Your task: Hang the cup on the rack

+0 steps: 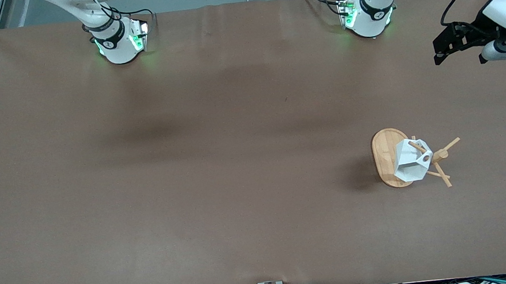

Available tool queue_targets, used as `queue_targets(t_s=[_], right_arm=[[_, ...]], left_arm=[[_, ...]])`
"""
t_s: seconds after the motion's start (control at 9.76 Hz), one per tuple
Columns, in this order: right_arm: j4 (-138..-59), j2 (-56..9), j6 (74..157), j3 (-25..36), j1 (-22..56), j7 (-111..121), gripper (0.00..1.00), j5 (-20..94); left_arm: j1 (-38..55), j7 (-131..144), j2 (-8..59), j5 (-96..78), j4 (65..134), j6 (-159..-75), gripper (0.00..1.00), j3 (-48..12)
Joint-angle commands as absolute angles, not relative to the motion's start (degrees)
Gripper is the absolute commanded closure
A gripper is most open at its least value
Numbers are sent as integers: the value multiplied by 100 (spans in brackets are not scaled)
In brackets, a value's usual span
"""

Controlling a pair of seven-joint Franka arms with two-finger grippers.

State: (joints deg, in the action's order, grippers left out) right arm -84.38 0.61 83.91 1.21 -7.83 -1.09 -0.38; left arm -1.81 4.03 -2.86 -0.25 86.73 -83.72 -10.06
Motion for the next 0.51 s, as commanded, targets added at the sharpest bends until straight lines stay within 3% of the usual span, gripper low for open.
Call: queue_targets(t_s=[0.0, 0.1, 0.41], right_arm=[[-8350, 44, 8367, 79, -835, -88, 0, -70], [-8350, 44, 8367, 79, -835, -88, 0, -62], [-8350, 35, 8358, 79, -835, -88, 0, -62]], left_arm=[[-351, 457, -745, 79, 9497, -8681, 0, -1046], [-430, 474, -921, 79, 9779, -8866, 0, -1046], [-422, 544, -809, 88, 9660, -8842, 0, -1046]])
